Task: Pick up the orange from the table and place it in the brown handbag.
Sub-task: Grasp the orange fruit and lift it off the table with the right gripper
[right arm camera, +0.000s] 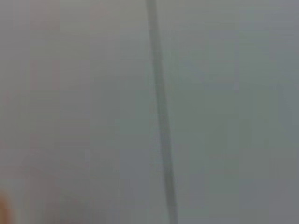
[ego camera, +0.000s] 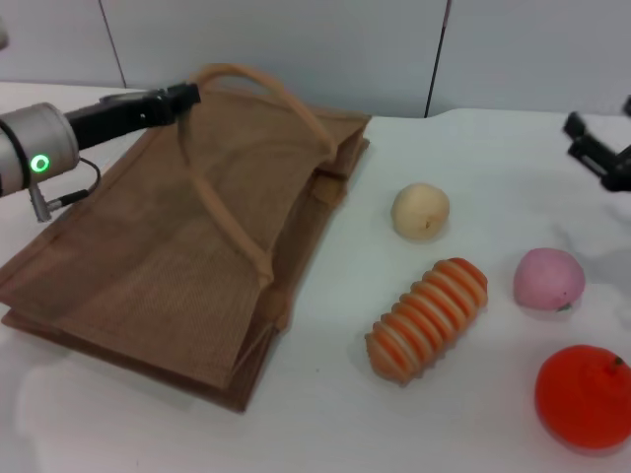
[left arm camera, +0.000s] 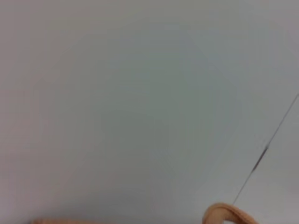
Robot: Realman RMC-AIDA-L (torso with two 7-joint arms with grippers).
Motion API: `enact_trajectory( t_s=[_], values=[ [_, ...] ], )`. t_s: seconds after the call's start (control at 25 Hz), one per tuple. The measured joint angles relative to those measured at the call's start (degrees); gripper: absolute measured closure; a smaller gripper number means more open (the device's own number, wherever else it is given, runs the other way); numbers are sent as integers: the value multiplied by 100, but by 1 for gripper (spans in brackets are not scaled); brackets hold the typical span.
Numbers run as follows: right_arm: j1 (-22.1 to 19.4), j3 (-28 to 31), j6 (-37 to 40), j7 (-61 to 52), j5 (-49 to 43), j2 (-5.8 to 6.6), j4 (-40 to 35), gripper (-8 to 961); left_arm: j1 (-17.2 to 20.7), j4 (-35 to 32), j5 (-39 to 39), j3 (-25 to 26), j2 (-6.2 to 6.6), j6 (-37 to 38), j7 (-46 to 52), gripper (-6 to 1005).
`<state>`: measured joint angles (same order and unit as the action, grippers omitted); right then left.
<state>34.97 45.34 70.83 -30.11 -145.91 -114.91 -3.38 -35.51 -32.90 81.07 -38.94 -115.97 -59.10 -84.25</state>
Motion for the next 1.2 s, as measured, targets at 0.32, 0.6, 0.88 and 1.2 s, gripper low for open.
enact_trajectory(
  t_s=[0.32,0.6,0.88,1.2],
  values=[
    [425,-1266,1394,-1045,-679,0,-1512,72,277,16,883,0,33,-659,-518,879],
    [409,-2243,2193,-1833,-759,-21,-2615,73,297,29,916,36,37,-684,-522,880],
    [272,-2598,2922,-2338,-1181,-49,-3375,89,338,30,928,195,40,-785,-522,881],
    [251,-2616,3203,-2532,-1899,-56,-3679,108,357,29,932,222,43,-837,-514,881]
  ],
)
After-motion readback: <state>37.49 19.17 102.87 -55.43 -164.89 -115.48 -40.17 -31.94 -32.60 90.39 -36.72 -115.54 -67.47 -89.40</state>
